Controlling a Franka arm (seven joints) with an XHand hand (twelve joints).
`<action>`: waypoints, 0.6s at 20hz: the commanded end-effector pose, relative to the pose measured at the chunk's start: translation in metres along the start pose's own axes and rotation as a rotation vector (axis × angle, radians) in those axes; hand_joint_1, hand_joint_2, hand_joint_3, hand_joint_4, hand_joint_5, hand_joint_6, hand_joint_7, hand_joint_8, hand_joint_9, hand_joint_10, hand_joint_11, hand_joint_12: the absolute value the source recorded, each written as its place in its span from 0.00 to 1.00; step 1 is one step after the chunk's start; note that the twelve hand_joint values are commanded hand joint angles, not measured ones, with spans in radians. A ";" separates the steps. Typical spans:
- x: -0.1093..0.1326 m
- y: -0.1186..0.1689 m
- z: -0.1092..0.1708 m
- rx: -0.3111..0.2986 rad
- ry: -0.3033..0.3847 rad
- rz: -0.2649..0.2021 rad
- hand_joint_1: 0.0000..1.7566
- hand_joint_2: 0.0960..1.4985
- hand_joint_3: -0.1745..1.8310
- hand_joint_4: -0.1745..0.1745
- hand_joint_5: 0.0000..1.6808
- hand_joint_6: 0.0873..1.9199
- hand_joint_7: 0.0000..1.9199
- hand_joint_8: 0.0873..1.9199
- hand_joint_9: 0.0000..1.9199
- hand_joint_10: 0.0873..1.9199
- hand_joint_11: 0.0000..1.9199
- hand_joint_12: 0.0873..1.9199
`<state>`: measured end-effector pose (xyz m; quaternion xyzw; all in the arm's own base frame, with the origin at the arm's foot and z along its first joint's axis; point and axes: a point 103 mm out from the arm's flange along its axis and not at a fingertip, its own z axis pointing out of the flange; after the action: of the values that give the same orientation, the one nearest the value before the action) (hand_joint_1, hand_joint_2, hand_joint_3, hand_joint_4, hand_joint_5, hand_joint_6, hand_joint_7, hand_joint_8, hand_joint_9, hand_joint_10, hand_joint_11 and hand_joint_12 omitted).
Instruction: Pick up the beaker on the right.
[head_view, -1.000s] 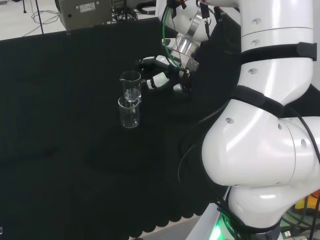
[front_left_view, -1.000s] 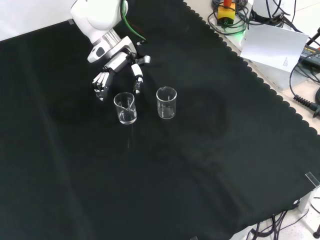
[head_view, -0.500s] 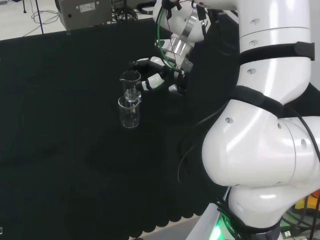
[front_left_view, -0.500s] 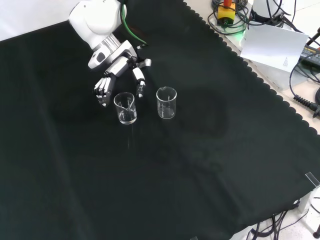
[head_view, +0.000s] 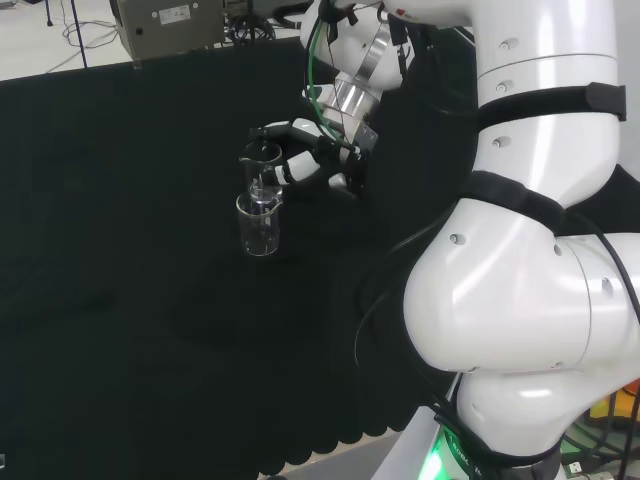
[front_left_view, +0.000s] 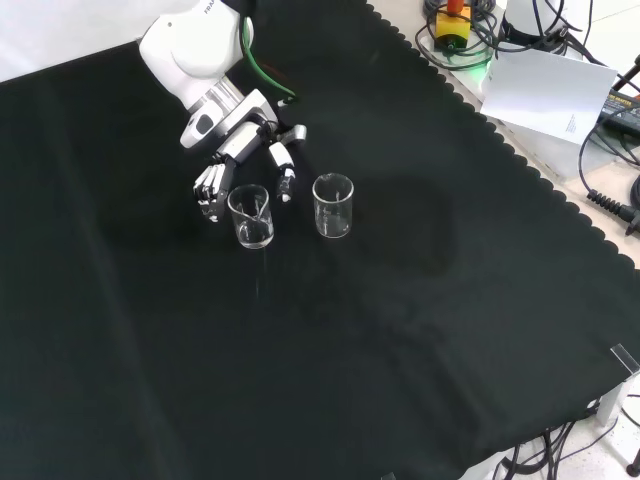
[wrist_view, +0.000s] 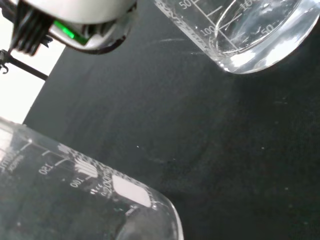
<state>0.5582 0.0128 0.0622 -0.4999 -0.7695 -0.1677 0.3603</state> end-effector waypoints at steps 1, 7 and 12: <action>0.002 0.004 0.004 -0.018 0.052 0.007 0.49 0.28 0.41 0.39 0.28 0.01 0.11 0.32 0.20 0.31 0.01 0.73; 0.005 0.007 0.008 -0.041 0.097 -0.005 0.51 0.29 0.39 0.39 0.31 0.05 0.17 0.34 0.26 0.30 0.04 0.72; -0.005 0.005 0.004 -0.041 0.097 -0.010 0.52 0.30 0.39 0.39 0.29 0.12 0.18 0.34 0.27 0.29 0.05 0.72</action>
<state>0.5609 0.0242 0.0597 -0.4954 -0.7502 -0.2069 0.3859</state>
